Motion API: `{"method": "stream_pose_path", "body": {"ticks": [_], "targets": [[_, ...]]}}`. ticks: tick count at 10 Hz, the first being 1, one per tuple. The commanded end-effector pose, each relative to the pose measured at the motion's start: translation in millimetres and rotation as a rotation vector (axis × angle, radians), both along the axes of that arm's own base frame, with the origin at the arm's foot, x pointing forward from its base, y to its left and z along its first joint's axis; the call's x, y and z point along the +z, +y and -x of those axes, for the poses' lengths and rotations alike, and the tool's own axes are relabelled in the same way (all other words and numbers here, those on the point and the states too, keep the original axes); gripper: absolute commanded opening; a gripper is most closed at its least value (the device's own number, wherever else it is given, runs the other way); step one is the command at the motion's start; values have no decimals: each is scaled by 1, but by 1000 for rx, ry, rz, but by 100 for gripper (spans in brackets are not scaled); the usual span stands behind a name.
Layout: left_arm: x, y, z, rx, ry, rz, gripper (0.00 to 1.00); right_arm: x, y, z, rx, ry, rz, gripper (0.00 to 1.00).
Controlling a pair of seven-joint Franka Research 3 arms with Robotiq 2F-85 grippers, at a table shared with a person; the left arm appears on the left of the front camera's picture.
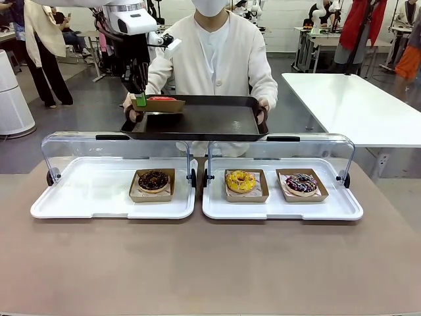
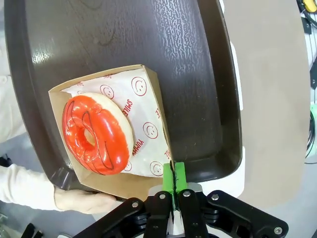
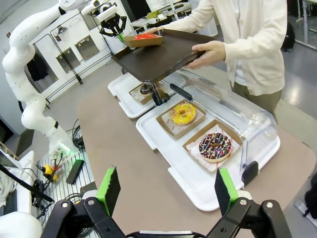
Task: Provide the desired donut to the person.
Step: Place the picked Paper togo box onto the Handle tray extended by the person.
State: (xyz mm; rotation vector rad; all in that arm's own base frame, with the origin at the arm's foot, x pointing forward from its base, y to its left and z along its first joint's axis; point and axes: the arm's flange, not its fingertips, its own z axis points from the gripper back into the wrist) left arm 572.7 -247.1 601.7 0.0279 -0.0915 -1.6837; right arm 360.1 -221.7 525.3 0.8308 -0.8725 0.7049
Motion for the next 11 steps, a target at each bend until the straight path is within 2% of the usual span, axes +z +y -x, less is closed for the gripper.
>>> {"method": "stream_pose_path", "body": {"ticks": [1,2,4,5,6,8,9,10,11], "targets": [[5,2,-10,4,33,19,1,0,-1,0,10,-15,-7,100],[3,4,-11,11,41,24,1,0,-1,0,10,-15,-7,100],[2,5,-12,11,54,26,55,0,-1,0,10,-15,-7,100],[3,5,-12,11,59,26,88,0,-1,0,10,-15,-7,100],[2,5,-11,12,61,29,100,0,-1,0,10,-15,-7,100],[3,5,-11,12,69,32,100,0,-1,0,10,-15,-7,100],[4,5,-12,10,71,36,89,0,-1,0,10,-15,-7,100],[5,5,-10,10,70,39,98,0,-1,0,10,-15,-7,100],[6,6,-9,9,70,41,100,0,-1,0,10,-15,-7,100]]}}
